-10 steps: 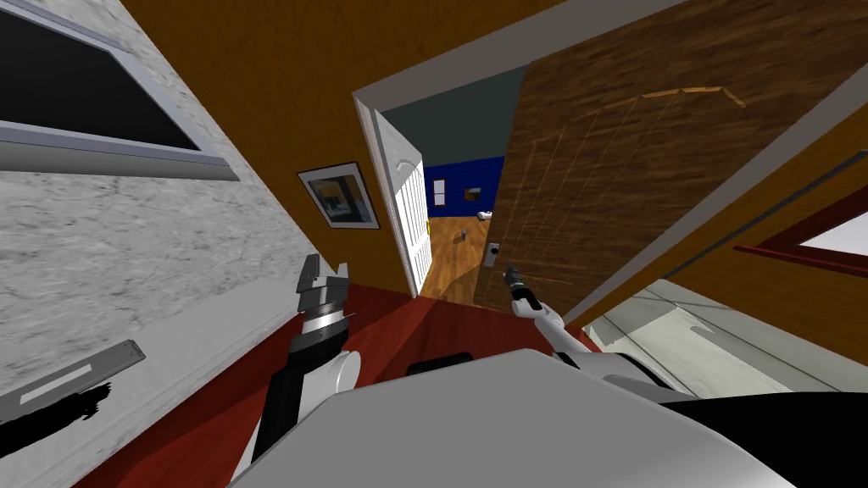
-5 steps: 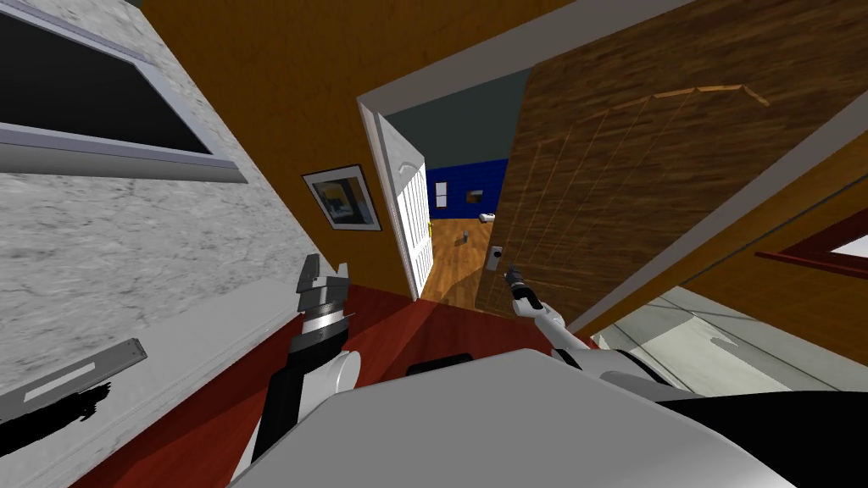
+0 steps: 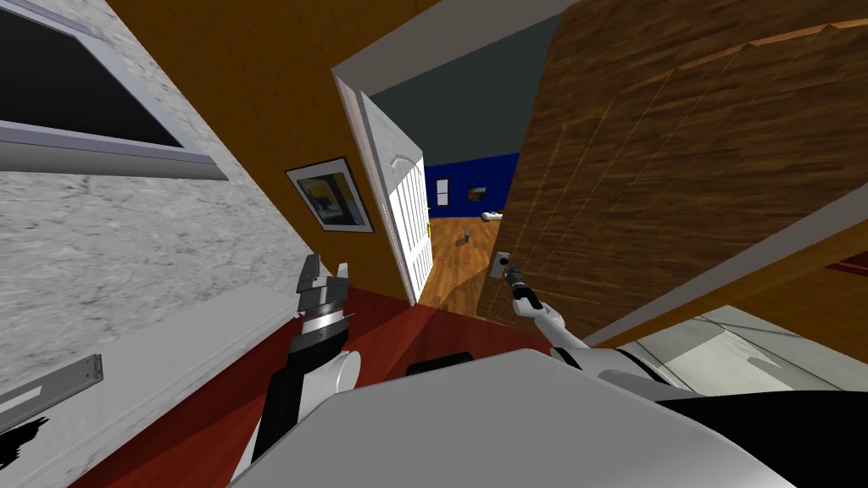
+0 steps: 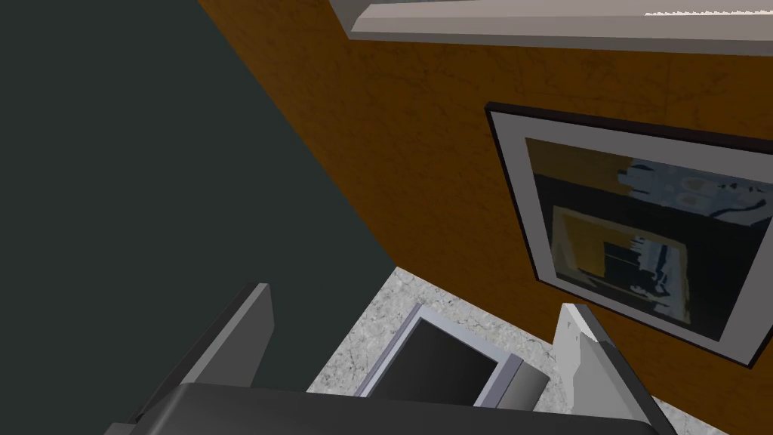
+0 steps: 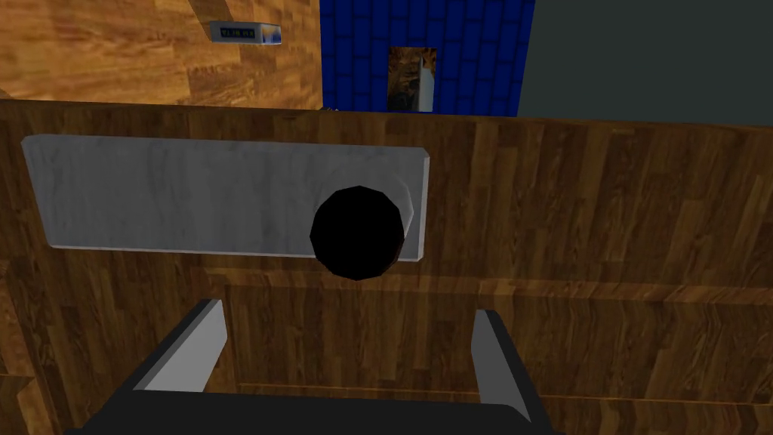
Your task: Push the door open
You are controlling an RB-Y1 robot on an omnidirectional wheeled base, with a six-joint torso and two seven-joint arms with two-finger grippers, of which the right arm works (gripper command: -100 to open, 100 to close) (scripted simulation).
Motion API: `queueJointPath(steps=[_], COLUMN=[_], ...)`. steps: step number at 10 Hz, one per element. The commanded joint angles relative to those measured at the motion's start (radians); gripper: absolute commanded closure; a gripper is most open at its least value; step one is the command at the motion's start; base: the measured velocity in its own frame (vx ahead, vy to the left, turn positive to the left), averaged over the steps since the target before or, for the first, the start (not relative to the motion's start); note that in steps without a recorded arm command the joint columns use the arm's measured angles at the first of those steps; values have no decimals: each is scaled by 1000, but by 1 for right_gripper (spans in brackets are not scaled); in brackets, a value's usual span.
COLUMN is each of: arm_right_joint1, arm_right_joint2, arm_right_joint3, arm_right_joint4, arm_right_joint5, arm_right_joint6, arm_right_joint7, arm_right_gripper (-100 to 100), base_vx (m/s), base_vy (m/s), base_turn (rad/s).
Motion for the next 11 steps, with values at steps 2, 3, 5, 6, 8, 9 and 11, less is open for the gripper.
queueJointPath(steps=[2,3,5,6,8,9,11], arm_right_joint1=[-4,-5,-7,-6,-6,-6,-6], arm_right_joint2=[1,1,2,1,1,1,1], arm_right_joint3=[-7,-9,-11,-10,-10,-10,-10], arm_right_joint4=[9,11,14,13,13,13,13], arm_right_joint5=[-1,-1,-2,-1,-1,-1,-1], arm_right_joint6=[-3,-3,-4,-4,-4,-4,-4], arm_right_joint7=[5,6,8,7,7,7,7], arm_right_gripper=[-100,-100,-100,-100,100,100,100], base_vx=[195,169,170,65,-17,-22,-6], base_vy=[-107,-86,-81,-35,10,11,2], base_turn=[30,26,14,9,-5,4,0])
